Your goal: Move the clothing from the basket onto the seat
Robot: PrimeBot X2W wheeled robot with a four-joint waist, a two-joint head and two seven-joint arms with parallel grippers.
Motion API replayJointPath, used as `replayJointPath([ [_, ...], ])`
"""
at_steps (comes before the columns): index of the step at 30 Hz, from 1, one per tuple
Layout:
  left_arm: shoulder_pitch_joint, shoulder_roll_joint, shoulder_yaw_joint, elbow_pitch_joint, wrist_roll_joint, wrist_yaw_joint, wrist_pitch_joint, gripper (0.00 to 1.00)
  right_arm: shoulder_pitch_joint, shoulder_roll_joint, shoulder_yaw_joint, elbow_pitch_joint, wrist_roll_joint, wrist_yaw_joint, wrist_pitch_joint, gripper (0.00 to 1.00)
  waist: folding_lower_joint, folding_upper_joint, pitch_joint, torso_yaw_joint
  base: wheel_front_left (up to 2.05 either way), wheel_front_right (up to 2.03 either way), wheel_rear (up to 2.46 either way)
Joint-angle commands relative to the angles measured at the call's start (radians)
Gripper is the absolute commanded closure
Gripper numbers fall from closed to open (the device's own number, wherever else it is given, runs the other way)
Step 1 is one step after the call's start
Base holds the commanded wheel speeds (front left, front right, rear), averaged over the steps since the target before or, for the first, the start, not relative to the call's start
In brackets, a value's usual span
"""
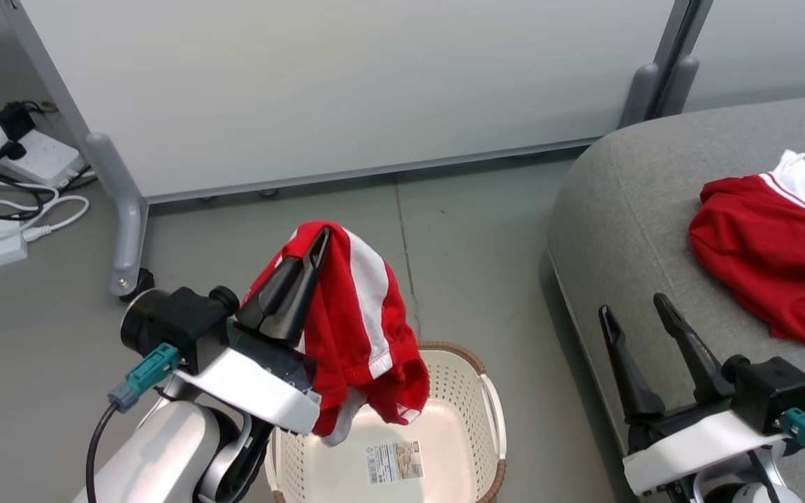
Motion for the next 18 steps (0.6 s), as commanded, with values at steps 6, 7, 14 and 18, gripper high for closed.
replayJointPath([
  [6,0.048,0.014,-0.004,-0.027,-0.015,0.019,0.009,1.0,0.04,-0.005,-0.001,-0.01,0.013,0.0,0.013,0.0,0.0,0.0,-0.046,0.001,0.0,0.0,0.0],
  [7,0.053,0.015,-0.005,-0.031,-0.017,0.021,0.011,1.0,0.042,-0.005,-0.001,-0.012,0.012,0.0,0.015,0.0,0.0,0.0,-0.047,0.002,0.0,0.0,0.0],
  [14,0.067,0.023,-0.007,-0.041,-0.022,0.028,0.016,1.0,0.05,-0.005,0.003,-0.02,0.019,0.0,0.018,0.0,0.0,0.0,-0.055,0.011,0.0,0.0,0.0],
  [18,0.067,0.024,-0.009,-0.039,-0.025,0.028,0.018,1.0,0.052,-0.005,0.004,-0.02,0.02,0.0,0.017,0.0,0.0,0.0,-0.056,0.016,0.0,0.0,0.0],
])
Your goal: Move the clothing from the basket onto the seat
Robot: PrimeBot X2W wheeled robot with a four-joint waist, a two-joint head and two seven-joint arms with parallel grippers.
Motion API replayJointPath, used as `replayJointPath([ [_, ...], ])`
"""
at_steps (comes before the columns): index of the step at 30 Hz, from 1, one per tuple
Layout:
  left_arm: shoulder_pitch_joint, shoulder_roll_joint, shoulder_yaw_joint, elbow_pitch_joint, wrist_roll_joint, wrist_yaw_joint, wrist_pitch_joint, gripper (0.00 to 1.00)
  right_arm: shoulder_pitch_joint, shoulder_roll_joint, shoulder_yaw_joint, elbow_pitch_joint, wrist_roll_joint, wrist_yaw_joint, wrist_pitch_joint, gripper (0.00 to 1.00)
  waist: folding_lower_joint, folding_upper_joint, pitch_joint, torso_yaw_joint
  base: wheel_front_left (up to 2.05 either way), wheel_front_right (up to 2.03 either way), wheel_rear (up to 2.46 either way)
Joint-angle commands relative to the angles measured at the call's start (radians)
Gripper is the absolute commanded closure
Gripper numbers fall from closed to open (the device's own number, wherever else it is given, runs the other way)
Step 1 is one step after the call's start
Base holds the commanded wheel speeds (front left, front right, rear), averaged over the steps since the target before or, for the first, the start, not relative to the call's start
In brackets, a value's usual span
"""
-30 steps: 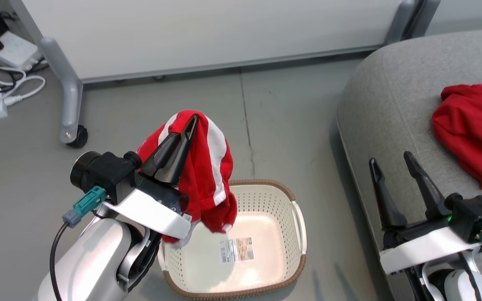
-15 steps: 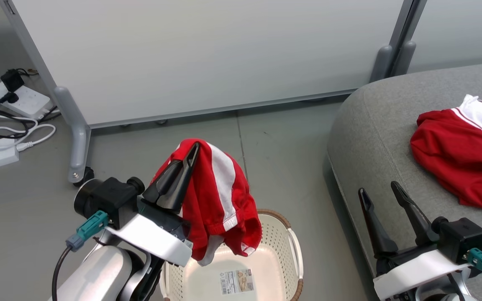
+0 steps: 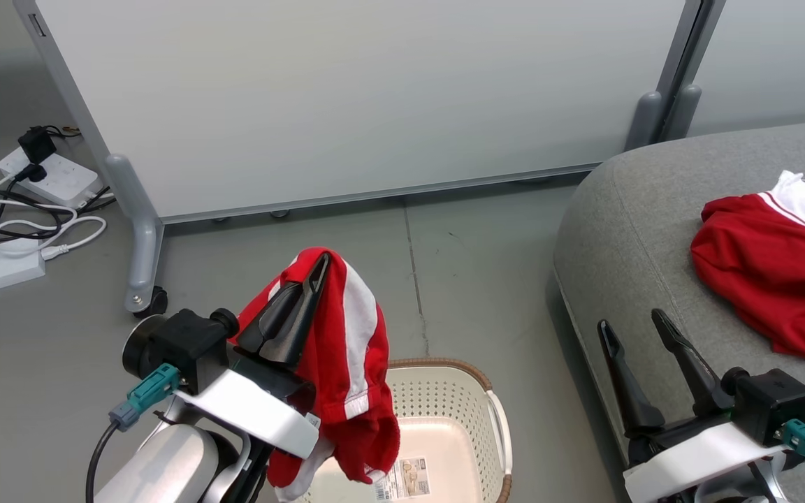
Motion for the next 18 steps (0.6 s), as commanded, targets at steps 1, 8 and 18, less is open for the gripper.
replayJointPath([
  [1,0.006,0.005,0.004,-0.002,-0.004,0.006,0.001,1.0,0.008,-0.005,-0.001,-0.003,0.005,0.0,0.001,0.0,0.0,0.0,-0.003,0.002,0.0,0.0,0.0],
  [8,0.003,0.008,0.0,-0.005,-0.007,0.004,0.001,1.0,0.004,-0.005,0.002,0.0,0.011,0.0,-0.005,0.0,0.0,0.0,-0.004,0.005,0.0,0.0,0.0],
  [18,0.001,0.01,-0.004,-0.001,-0.008,0.008,0.002,1.0,0.002,-0.005,0.003,0.006,0.016,0.0,-0.01,0.0,0.0,0.0,-0.004,0.004,0.0,0.0,0.0],
])
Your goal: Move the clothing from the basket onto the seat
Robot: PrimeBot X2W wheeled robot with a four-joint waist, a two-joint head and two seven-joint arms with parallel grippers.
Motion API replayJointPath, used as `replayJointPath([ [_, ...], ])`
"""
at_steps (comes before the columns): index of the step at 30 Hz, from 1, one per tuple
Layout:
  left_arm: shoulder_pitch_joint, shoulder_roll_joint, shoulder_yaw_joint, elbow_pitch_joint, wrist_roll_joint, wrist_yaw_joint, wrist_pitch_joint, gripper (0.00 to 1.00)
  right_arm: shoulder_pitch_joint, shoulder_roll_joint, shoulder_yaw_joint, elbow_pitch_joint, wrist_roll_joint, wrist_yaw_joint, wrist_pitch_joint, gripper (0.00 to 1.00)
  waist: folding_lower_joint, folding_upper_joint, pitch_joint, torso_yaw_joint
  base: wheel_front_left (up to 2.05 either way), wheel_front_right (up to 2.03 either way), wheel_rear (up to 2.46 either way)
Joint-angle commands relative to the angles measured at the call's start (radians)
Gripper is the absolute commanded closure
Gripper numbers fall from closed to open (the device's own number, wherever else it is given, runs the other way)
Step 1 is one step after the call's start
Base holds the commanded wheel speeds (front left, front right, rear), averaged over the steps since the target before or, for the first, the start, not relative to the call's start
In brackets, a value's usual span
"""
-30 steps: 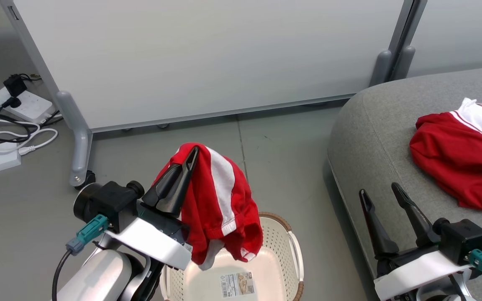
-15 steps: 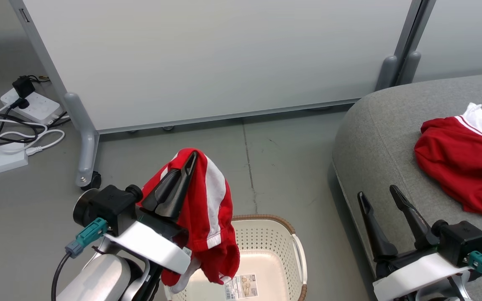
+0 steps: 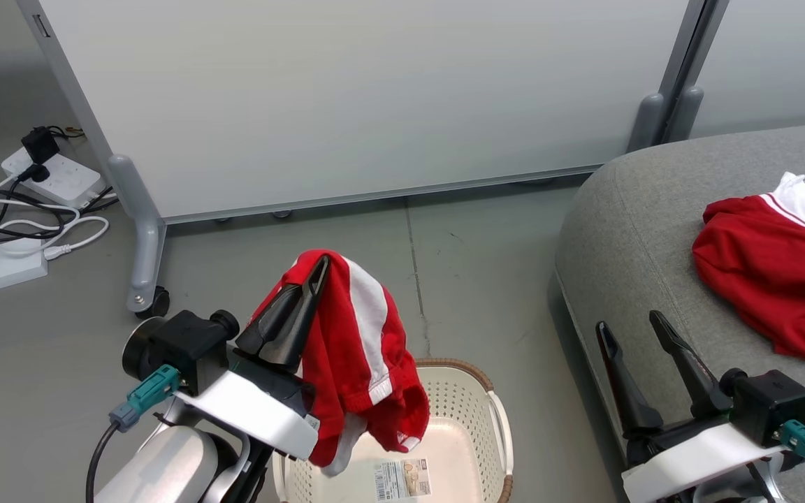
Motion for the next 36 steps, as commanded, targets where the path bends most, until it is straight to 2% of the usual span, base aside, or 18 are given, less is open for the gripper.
replayJointPath([
  [1,0.0,0.003,0.002,-0.001,-0.002,0.004,0.001,1.0,0.002,-0.005,-0.003,0.0,0.008,0.0,-0.008,0.0,0.0,0.0,0.0,0.0,0.0,0.0,0.0],
  [6,-0.012,0.002,-0.001,-0.005,0.0,0.002,0.003,1.0,-0.022,-0.004,0.019,-0.011,0.013,0.0,-0.017,0.0,0.0,0.0,0.002,0.005,0.0,0.0,0.0],
  [12,-0.052,-0.01,-0.011,-0.008,0.009,-0.01,0.004,1.0,-0.11,-0.004,0.147,-0.006,0.045,0.0,-0.032,0.0,0.0,0.0,0.018,0.026,0.0,0.0,0.0],
  [13,-0.068,-0.02,-0.016,-0.004,0.011,-0.014,0.003,1.0,-0.154,-0.005,0.214,0.01,0.067,0.0,-0.038,0.0,0.0,0.0,0.022,0.035,0.0,0.0,0.0],
  [20,-0.111,-0.056,-0.046,0.016,0.019,-0.034,0.002,1.0,-0.303,-0.005,0.43,0.13,0.158,0.0,-0.085,0.0,0.0,0.0,0.029,0.069,0.0,0.0,0.0],
  [30,-0.147,-0.094,-0.099,0.007,0.04,-0.059,0.004,1.0,-0.456,-0.005,0.561,0.346,0.218,0.0,-0.161,0.0,0.0,0.0,0.04,0.11,0.0,0.0,0.0],
  [31,-0.147,-0.096,-0.102,0.005,0.04,-0.06,0.004,1.0,-0.467,-0.005,0.568,0.367,0.225,0.0,-0.163,0.08,0.0,0.0,0.04,0.111,0.0,0.0,0.0],
  [32,-0.148,-0.097,-0.105,0.003,0.041,-0.061,0.004,1.0,-0.477,-0.005,0.574,0.388,0.227,0.0,-0.165,0.63,0.0,0.0,0.041,0.113,0.0,0.0,0.0],
  [33,-0.149,-0.098,-0.108,0.002,0.042,-0.061,0.004,1.0,-0.486,-0.004,0.581,0.403,0.242,0.0,-0.171,1.0,0.0,0.0,0.042,0.115,0.0,0.0,0.0],
  [36,-0.15,-0.099,-0.112,0.002,0.04,-0.064,0.003,1.0,-0.511,-0.005,0.604,0.445,0.271,0.0,-0.181,1.0,0.0,0.0,0.042,0.117,0.0,0.0,0.0],
])
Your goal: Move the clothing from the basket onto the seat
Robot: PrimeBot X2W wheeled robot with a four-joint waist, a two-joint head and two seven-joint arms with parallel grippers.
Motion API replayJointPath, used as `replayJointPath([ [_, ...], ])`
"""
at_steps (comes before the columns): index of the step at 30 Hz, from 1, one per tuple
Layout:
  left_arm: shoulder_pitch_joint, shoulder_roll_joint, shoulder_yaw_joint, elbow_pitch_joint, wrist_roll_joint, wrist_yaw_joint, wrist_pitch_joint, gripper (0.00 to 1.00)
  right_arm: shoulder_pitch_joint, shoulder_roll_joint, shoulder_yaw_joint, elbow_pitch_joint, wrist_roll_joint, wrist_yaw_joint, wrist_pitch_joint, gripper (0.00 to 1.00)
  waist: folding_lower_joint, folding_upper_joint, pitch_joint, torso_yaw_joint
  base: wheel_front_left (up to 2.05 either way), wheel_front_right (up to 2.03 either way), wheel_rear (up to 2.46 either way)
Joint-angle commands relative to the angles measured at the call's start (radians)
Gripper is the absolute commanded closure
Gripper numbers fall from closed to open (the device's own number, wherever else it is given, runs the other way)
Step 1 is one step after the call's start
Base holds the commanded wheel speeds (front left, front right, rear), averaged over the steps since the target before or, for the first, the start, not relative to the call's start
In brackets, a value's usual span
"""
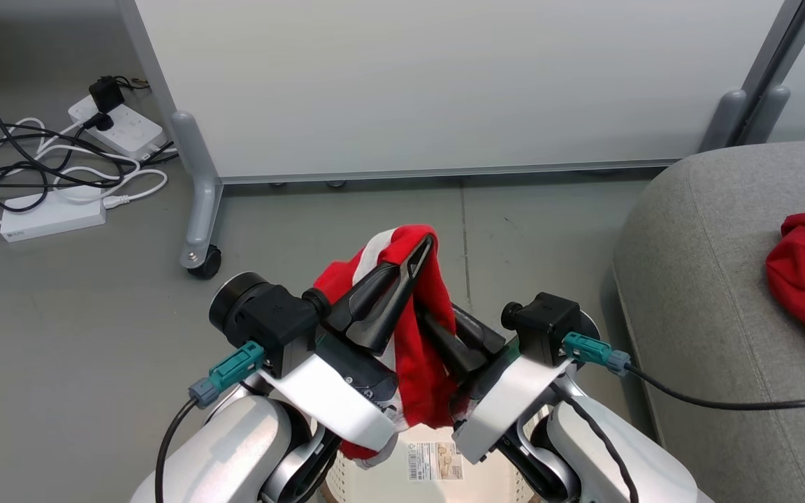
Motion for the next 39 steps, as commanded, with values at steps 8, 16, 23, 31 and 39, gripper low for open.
replayJointPath([
  [8,-0.009,0.003,0.009,0.003,0.004,0.015,-0.009,0.0,-0.058,-0.005,0.025,0.05,0.048,0.0,-0.038,1.0,0.0,0.0,0.006,-0.004,0.0,0.0,0.0],
  [16,0.011,0.027,-0.012,-0.006,0.014,0.003,0.001,0.0,-0.086,-0.005,0.001,0.072,0.054,0.0,-0.052,1.0,0.0,0.0,0.009,-0.011,0.0,0.0,0.0],
  [23,0.036,0.079,-0.067,-0.013,0.042,-0.019,0.048,0.0,-0.11,-0.005,-0.064,0.097,0.045,0.0,-0.054,1.0,0.0,0.0,0.01,-0.014,0.0,0.0,0.0],
  [31,0.067,0.108,-0.117,-0.016,0.06,-0.034,0.077,0.0,-0.114,-0.005,-0.159,0.122,0.023,0.0,-0.054,1.0,0.0,0.0,0.012,-0.029,0.0,0.0,0.0],
  [39,0.068,0.128,-0.121,-0.018,0.072,-0.017,0.081,0.0,-0.088,-0.005,-0.211,0.135,0.011,0.0,-0.054,1.0,0.0,0.0,0.023,-0.091,0.0,0.0,0.0],
])
